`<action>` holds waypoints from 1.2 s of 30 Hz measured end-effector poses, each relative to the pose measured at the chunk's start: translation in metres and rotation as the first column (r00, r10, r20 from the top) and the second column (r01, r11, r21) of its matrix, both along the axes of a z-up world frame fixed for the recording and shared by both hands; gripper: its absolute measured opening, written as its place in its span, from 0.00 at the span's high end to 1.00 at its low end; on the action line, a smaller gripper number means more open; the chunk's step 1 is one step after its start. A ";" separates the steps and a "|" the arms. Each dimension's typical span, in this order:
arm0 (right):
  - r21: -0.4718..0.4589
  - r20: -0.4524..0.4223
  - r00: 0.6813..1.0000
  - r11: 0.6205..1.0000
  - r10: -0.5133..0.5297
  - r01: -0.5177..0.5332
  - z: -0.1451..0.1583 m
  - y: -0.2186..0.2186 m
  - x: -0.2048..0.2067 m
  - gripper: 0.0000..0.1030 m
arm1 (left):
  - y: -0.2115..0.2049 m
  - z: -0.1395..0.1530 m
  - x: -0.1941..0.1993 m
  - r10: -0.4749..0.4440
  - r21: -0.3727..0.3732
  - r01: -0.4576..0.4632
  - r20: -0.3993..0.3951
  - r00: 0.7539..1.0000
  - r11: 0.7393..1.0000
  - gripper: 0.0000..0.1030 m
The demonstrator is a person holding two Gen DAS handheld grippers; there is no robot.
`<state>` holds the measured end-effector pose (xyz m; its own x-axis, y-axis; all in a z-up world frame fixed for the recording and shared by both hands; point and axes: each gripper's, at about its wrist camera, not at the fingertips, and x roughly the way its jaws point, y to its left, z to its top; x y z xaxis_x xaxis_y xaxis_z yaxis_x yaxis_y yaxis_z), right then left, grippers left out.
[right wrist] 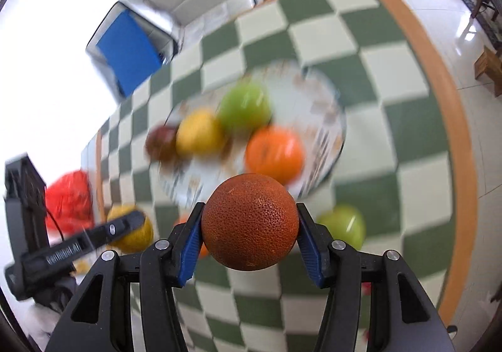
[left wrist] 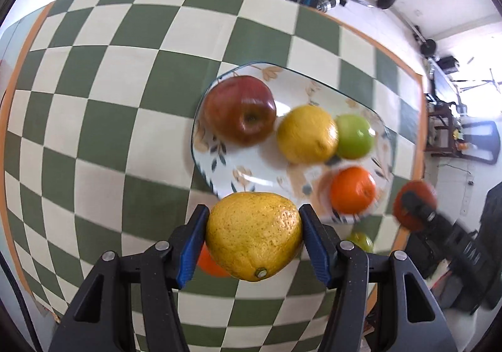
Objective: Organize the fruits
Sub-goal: 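Place lemon and brown fruit on the plate and open both grippers, then withdraw both grippers back from the plate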
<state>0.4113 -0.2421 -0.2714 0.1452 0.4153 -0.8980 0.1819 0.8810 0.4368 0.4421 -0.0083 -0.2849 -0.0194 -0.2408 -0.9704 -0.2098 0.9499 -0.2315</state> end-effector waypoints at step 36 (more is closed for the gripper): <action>-0.273 -0.039 0.994 0.956 0.102 -0.109 -0.017 -0.013 0.051 0.09 | 0.013 0.020 -0.007 -0.080 0.266 0.058 0.071 0.994 0.962 0.15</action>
<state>0.4628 -0.2549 -0.2886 0.0904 0.1641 -0.9823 0.0888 0.9811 0.1721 0.4347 0.0050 -0.2644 0.0532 0.0228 -0.9983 -0.1327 0.9910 0.0156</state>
